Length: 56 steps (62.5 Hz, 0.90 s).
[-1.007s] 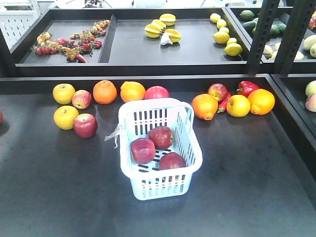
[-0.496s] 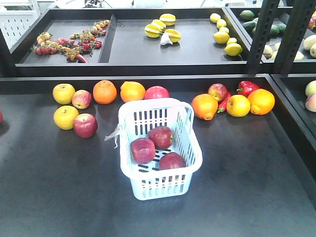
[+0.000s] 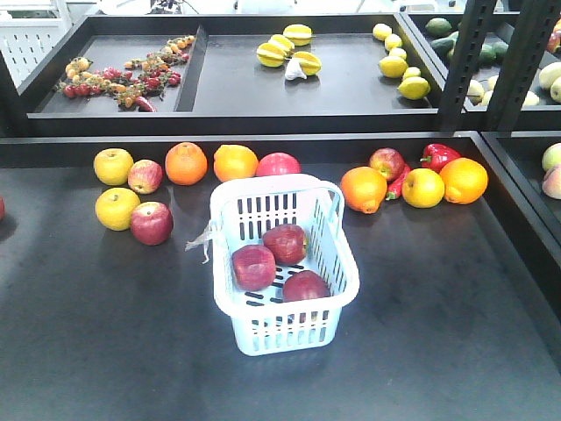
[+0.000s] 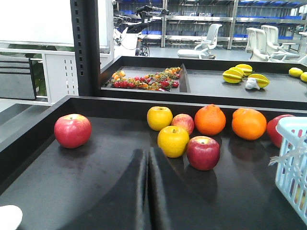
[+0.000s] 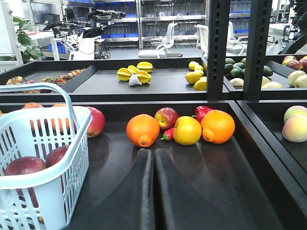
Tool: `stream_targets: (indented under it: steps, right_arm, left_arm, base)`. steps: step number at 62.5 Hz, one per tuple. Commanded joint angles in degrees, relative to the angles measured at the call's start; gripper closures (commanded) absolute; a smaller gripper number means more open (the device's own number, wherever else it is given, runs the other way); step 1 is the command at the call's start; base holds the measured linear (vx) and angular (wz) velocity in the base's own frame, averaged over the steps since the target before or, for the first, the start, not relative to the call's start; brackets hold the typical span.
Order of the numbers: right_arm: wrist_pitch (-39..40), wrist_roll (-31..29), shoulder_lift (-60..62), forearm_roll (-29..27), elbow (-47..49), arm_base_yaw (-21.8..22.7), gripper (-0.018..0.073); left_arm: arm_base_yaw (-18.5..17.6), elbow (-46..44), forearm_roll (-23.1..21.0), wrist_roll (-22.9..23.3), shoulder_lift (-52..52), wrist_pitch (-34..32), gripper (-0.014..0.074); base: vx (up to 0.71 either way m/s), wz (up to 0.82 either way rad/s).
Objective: Pick three apples into basket with both arms
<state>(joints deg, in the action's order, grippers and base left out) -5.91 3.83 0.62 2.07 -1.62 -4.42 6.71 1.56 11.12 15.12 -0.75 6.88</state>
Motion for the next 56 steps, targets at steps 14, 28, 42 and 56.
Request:
stream_targets:
  steps: [14, 28, 42, 56]
  right_arm:
    - [4.7, 0.0, 0.6, 0.4, -0.9, 0.4, 0.0564]
    - [4.7, 0.0, 0.6, 0.4, -0.9, 0.4, 0.0564]
    - [4.7, 0.0, 0.6, 0.4, -0.9, 0.4, 0.0564]
    - [4.7, 0.0, 0.6, 0.4, -0.9, 0.4, 0.0564]
  left_arm:
    - [0.1, 1.0, -0.1, 0.2, -0.8, -4.2, 0.0603]
    - [0.1, 1.2, -1.2, 0.6, -0.8, -4.1, 0.0603]
    - [-1.0, 1.2, -6.7, 0.0, -0.8, -3.0, 0.0603]
    - [-2.1, 1.2, -12.3, -5.9, -0.8, -2.0, 0.0603]
  base:
    - [0.00, 0.00]
    - [0.00, 0.00]
    - [0.00, 0.00]
    - [0.00, 0.00]
